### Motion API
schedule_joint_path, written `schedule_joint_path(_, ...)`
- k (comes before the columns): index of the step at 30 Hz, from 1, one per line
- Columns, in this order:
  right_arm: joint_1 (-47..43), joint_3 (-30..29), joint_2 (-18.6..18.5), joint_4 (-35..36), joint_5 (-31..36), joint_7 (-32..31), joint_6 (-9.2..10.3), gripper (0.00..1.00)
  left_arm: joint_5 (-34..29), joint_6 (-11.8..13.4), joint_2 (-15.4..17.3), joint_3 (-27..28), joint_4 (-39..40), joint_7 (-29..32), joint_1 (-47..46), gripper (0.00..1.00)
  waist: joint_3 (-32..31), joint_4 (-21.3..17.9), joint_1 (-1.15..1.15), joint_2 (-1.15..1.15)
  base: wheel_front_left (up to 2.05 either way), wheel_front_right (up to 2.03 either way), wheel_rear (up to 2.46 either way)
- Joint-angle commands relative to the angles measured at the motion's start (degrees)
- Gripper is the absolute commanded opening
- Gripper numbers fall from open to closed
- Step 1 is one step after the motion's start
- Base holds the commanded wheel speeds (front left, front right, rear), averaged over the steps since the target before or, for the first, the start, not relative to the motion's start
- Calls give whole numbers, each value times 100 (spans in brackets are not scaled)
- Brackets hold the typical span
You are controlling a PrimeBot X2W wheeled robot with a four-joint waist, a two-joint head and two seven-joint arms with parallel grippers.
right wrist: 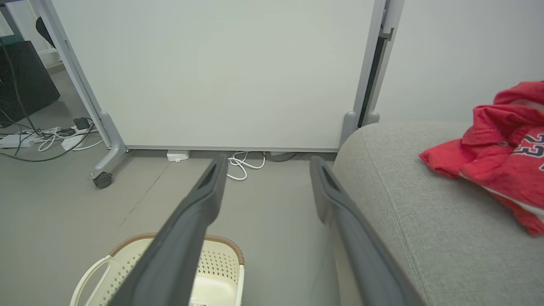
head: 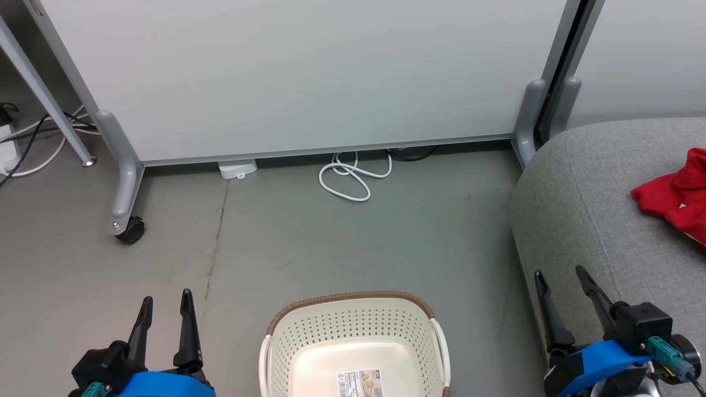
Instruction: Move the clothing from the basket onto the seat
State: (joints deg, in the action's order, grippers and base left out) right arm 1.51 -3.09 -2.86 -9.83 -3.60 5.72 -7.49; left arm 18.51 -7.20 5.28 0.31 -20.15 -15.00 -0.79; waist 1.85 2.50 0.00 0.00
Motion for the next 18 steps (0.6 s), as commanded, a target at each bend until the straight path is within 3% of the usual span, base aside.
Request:
schedule_joint_path(1,-63,12,-6,-7,-33,41,-1,100,-22,-46,35,-21,17,-26,-9,100,12,-12,0,0,0,0,0)
schedule_joint_path(18,-19,92,-5,-154,-203,97,-1,100,3,-48,94,-136,47,-26,-54,100,53,-81,0,0,0,0,0)
